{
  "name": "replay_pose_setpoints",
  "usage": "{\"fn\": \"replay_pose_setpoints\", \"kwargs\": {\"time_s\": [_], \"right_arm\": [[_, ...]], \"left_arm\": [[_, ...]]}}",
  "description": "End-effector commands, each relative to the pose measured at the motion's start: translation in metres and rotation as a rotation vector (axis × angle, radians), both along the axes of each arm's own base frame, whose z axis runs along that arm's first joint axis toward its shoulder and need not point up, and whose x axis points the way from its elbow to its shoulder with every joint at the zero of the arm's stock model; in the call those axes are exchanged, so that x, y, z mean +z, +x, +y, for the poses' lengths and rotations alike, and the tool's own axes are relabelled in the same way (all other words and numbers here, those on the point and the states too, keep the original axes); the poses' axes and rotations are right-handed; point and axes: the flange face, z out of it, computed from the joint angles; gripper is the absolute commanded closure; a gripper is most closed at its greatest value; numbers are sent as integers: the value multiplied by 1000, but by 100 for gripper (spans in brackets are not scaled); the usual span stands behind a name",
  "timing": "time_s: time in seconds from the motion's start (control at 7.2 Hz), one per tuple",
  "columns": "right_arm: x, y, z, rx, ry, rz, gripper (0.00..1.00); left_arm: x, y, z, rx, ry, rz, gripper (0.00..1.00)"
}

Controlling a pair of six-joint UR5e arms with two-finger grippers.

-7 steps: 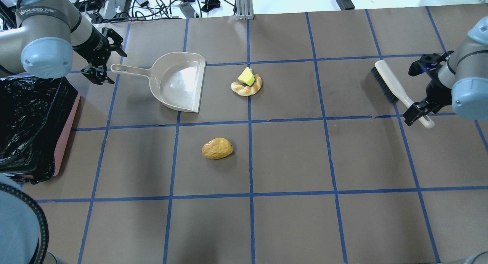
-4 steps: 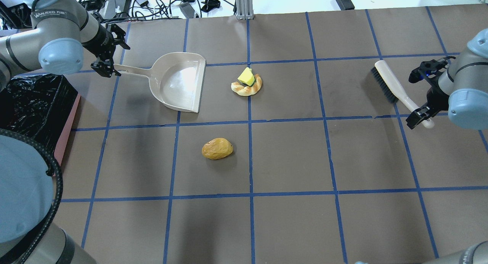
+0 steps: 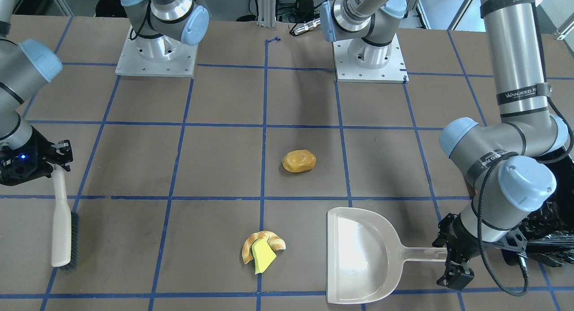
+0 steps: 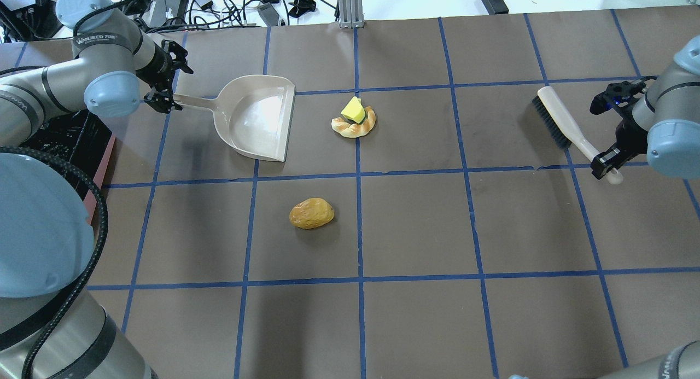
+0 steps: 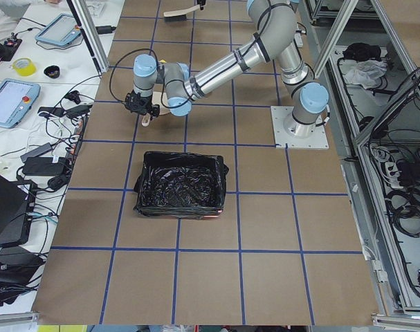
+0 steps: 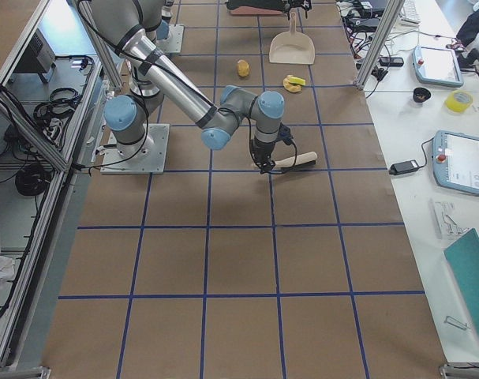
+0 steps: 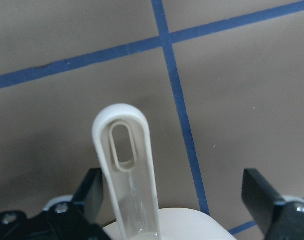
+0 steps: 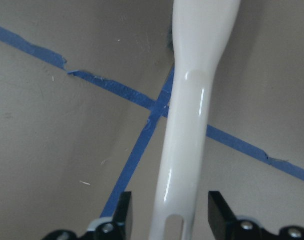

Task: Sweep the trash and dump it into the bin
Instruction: 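Sweep the sponge and bread roll into the dustpan with the right-held brush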

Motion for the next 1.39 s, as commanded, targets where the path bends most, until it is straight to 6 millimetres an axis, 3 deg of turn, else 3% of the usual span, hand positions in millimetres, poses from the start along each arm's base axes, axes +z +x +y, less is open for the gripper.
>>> {"fn": "replay_pose_setpoints", "kwargs": {"time_s": [0.0,0.14,0.28,0.56,0.69,0.83,0.97,1.11,1.25], "right_arm": [[3,-1,-1,-8,-5,3,88],[6,0,-1,-16,-11,4,94],[13,-2,-4,-34,-18,7,97],[53,13,8,-214,3,-8,97],[54,28,6,-266,2,-8,97],[55,62,0,-298,-6,11,97],[54,107,-4,-371,-13,14,97],[48,158,-2,-384,10,7,100],[43,198,-1,-377,7,21,100]], "left_arm": [[-7,0,0,33,17,8,5],[-9,1,1,37,23,7,61],[-6,0,1,57,17,12,98],[-6,2,1,60,18,8,100],[-1,2,1,59,11,6,100],[7,6,4,68,13,-49,100],[16,-10,5,53,10,-96,100],[22,-27,6,55,8,-144,100],[31,-66,6,81,6,-184,100]]}}
